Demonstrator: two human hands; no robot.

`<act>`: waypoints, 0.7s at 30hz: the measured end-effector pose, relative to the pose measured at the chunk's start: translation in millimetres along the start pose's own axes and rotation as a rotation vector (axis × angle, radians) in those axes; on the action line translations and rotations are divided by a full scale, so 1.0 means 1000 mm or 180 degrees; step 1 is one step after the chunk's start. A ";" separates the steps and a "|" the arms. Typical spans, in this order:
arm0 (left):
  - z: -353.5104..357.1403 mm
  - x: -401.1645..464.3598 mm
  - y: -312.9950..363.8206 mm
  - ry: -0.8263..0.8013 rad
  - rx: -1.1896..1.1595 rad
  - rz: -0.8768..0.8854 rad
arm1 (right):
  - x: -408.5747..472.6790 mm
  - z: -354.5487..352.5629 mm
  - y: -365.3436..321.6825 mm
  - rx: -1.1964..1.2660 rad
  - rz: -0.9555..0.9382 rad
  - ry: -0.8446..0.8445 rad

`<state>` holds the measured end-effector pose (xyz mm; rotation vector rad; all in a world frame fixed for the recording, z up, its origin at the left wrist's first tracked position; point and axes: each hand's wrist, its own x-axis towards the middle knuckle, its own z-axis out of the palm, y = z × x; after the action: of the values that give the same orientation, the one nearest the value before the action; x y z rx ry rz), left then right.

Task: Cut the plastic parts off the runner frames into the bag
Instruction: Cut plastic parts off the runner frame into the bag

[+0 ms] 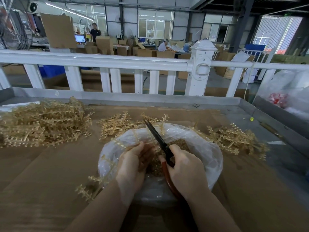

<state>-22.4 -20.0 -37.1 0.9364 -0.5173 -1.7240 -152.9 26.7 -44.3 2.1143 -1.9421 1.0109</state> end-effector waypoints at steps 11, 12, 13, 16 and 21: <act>0.007 0.005 0.006 0.0109 -0.0138 -0.0181 | -0.003 0.001 0.000 0.0155 -0.0104 0.0277; 0.007 0.004 0.008 0.0107 -0.0188 -0.0214 | -0.004 0.002 0.000 0.0127 -0.0121 0.0227; 0.007 0.002 0.008 0.0134 -0.0266 -0.0248 | -0.004 0.003 0.000 0.0095 -0.0116 0.0168; 0.006 0.000 0.009 0.0151 -0.0312 -0.0244 | -0.005 0.006 0.002 -0.0004 -0.0079 0.0058; 0.003 0.000 0.008 -0.0054 -0.0360 -0.0200 | -0.004 0.007 0.003 -0.0072 -0.0033 -0.0018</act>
<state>-19.8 -23.6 -29.5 0.8660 -0.4008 -1.7999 -152.2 26.1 -53.1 2.1152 -1.9339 0.9777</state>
